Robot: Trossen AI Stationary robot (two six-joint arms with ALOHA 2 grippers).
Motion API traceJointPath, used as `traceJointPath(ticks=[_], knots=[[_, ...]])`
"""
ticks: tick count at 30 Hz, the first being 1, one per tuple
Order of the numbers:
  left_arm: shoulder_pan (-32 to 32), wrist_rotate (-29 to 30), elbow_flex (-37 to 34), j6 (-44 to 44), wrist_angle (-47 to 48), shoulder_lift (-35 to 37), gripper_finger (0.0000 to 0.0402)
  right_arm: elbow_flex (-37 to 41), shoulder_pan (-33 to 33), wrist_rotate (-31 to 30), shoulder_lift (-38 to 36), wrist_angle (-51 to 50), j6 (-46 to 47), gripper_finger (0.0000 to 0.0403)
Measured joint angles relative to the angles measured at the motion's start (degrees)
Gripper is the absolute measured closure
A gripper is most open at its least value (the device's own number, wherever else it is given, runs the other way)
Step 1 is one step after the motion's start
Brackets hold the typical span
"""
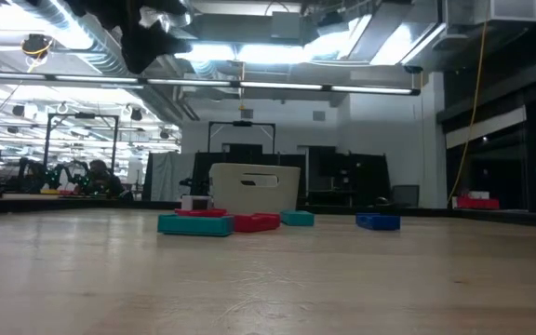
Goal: Pick & Place Office items
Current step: Put the white digital clock into the gray bin
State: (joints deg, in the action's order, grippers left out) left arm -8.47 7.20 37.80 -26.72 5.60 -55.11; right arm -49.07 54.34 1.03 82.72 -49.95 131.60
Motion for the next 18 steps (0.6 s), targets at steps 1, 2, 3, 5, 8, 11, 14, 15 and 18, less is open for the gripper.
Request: traceJointPath(ticks=[1, 2, 3, 5, 8, 11, 14, 15, 18], knots=[[0.01, 3.22, 0.01, -0.67, 1.07, 0.0, 0.0162, -0.63, -0.41, -1.68, -0.54, -0.05, -0.31, 0.0025], [0.06, 6.33, 0.01, -1.38, 2.42, 0.0, 0.0162, -1.31, -0.81, -3.79, -1.04, 0.09, -0.73, 0.0025], [0.28, 8.96, 0.01, -1.92, 3.69, 0.0, 0.0162, -1.97, -1.18, -6.21, -1.61, 0.04, -1.55, 0.0026], [1.38, 11.63, 0.01, -3.4, 6.27, 0.02, 0.0162, -3.9, -2.06, -11.97, -2.53, -0.11, -3.32, 0.0031], [4.2, 14.34, 0.01, -10.06, 14.23, -0.5, 0.0162, -7.14, -3.7, -21.8, -3.49, -0.71, -7.57, 0.0041], [7.12, 15.98, 0.01, -14.32, 21.75, -1.94, 0.0162, -10.1, -5.6, -30.71, -4.0, -0.66, -12.2, 0.0047], [10.65, 15.21, 0.01, -16.88, 23.71, -4.48, 0.0162, -12.34, -7.86, -36.1, -4.0, -0.74, -16.51, 0.005], [11.71, 14.75, 0.01, -17.37, 22.78, -5.49, 0.0162, -12.84, -8.72, -37.0, -4.0, -0.7, -18.07, 0.0051], [14.17, 12.72, 0.14, -17.57, 19.31, -8.9, 0.0162, -14.01, -11.04, -37.84, -4.0, -0.65, -23.36, 0.0051]])
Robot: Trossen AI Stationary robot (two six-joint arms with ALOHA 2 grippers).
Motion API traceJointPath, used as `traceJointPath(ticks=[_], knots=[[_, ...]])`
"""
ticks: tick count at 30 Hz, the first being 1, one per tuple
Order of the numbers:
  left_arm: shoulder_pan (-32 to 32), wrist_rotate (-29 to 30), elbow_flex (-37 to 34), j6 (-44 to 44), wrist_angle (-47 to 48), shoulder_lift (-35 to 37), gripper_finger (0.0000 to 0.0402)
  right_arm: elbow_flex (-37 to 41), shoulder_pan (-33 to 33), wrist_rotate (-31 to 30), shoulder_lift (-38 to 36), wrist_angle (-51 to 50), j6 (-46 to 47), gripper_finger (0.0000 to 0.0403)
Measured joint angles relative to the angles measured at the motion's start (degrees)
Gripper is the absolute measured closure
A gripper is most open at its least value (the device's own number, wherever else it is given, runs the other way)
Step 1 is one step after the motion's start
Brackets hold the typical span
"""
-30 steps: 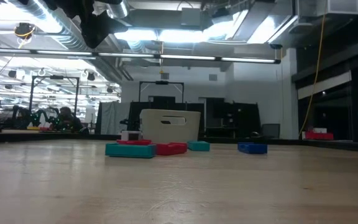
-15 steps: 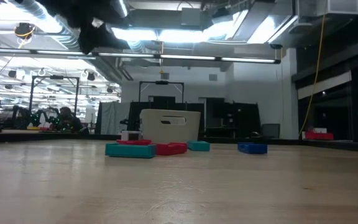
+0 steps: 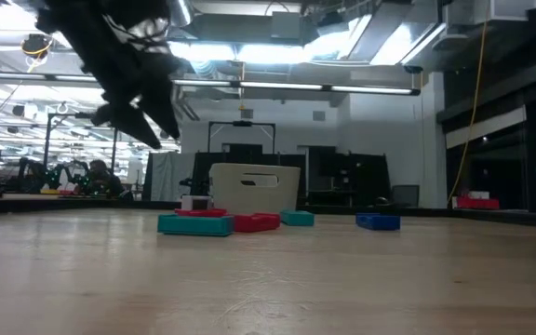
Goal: Pick & Place Office items
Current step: Put the white digital clock into the gray bin
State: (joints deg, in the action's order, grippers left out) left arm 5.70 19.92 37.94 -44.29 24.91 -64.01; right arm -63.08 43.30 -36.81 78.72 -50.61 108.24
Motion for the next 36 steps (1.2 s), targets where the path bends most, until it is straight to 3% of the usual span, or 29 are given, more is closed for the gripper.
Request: traceJointPath(ticks=[7, 14, 30, 33, 36], knots=[[3.34, -2.56, 5.39, 3.04, -1.15, -11.9, 0.0162, -1.42, -2.96, 0.36, 0.0, 0.06, -11.27, 0.0051], [4.56, -3.35, 10.75, 5.95, -1.51, -22.28, 0.0162, -1.45, -3.85, 2.16, 0.02, 0.27, -14.35, 0.0051], [4.97, -8.68, 12.28, 4.54, -0.69, -32.48, 0.0163, -1.45, -3.83, 3.31, 0.02, 0.55, -15.36, 0.0051], [5.0, -9.65, 12.28, 3.99, -0.83, -32.67, 0.0186, -1.44, -3.83, 3.36, 0.02, 0.56, -15.73, 0.0051], [5.09, -9.97, 12.28, 3.96, -0.83, -32.43, 0.0244, -1.43, -3.83, 3.34, 0.02, 0.56, -15.75, 0.0051]])
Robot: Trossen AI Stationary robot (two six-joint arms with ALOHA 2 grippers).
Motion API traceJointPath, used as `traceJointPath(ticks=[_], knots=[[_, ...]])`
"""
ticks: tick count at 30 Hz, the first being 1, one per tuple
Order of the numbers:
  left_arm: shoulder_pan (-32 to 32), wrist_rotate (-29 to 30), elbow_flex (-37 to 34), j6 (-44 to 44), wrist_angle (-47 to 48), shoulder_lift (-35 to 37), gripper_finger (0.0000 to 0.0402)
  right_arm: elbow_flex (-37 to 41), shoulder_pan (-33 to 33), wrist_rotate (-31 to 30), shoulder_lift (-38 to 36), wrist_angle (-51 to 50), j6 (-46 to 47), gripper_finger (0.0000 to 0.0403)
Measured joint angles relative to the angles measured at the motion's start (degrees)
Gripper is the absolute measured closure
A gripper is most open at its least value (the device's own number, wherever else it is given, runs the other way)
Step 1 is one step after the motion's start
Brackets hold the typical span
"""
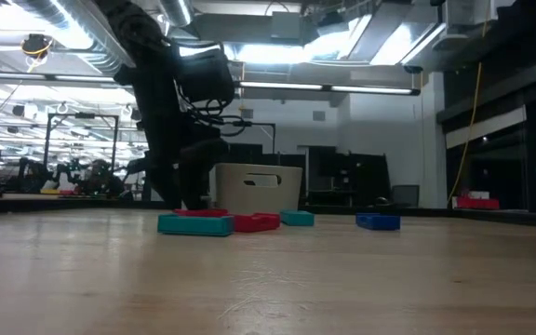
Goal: Pick & Place Office items
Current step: Put the white digital clock into the gray bin
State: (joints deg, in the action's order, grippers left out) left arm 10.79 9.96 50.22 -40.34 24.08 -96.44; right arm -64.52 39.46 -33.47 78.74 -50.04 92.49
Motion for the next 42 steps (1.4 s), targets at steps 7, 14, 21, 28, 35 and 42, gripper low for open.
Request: traceJointPath(ticks=[7, 14, 21, 28, 35, 42], knots=[[1.64, -4.45, 0.0, -1.09, -0.83, 2.34, 0.0343, 0.01, 0.0, -0.14, 0.0, -0.02, -1.37, 0.0051], [3.14, -8.35, 0.0, -1.98, -1.06, 7.58, 0.0343, 0.0, 0.0, -0.16, 0.02, 0.02, -3.42, 0.0051], [3.3, -11.58, -0.01, -3.31, -3.87, 15.43, 0.0343, 0.01, -0.02, -1.62, 0.02, 0.17, -4.68, 0.0053], [3.32, -12.65, 0.0, -6.08, -6.76, 22.35, 0.0343, 0.01, -0.04, -1.65, 0.03, 0.98, -6.99, 0.0053], [6.15, -11.82, 0.02, -1.26, -8.32, 21.41, 0.0343, 0.01, -0.52, -2.92, 0.04, 3.27, -7.71, 0.0053], [13.01, -16.15, 0.0, 5.49, -12.09, 15.67, 0.0343, 0.01, -3.82, -10.0, 0.04, 10.06, -8.33, 0.0053]])
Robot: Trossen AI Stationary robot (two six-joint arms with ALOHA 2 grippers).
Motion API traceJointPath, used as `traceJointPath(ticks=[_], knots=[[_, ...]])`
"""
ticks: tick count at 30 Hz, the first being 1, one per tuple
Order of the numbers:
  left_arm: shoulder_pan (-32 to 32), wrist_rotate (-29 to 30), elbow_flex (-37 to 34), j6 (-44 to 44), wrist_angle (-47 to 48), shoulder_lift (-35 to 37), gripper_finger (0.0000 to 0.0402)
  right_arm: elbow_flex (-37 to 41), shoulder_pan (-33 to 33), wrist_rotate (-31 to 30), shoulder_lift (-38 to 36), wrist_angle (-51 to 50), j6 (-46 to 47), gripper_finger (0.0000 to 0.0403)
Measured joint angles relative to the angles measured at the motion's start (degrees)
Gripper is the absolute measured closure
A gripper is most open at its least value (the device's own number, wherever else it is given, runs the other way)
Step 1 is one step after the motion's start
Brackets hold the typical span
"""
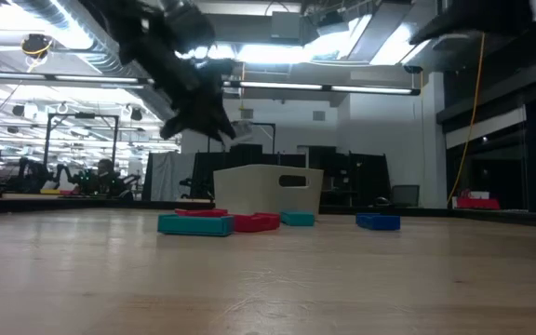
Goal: Pick & Place Office items
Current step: Put the white digital clock into the gray bin
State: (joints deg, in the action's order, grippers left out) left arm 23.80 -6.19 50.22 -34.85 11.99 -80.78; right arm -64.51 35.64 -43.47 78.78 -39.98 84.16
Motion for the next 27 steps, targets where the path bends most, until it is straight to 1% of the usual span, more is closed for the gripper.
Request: traceJointPath(ticks=[3, 10, 14, 19, 22, 27], knots=[[3.16, -1.9, 0.0, 3.83, -1.19, -2.19, 0.0343, 0.0, -2.14, -2.94, 0.0, 2.92, -0.17, 0.0053], [9.0, -8.69, 0.0, 11.57, -4.93, -6.32, 0.0343, 0.0, -6.87, -9.38, 0.0, 10.78, 0.66, 0.0053], [11.09, -10.76, 0.0, 14.73, -5.29, -7.25, 0.0343, 0.0, -9.72, -9.38, 0.0, 15.13, -1.71, 0.0053], [12.45, -13.38, 0.0, 17.04, -6.72, -7.32, 0.0342, 0.0, -12.19, -7.96, 0.0, 17.06, -2.52, 0.0053], [12.93, -15.26, 0.0, 17.05, -8.93, -7.33, 0.0326, 0.0, -13.13, -7.95, 0.0, 17.4, -2.34, 0.0053], [13.15, -15.59, 0.0, 17.29, -10.94, -7.32, 0.0272, 0.0, -14.36, -6.2, -0.01, 18.18, -2.31, 0.0053]])
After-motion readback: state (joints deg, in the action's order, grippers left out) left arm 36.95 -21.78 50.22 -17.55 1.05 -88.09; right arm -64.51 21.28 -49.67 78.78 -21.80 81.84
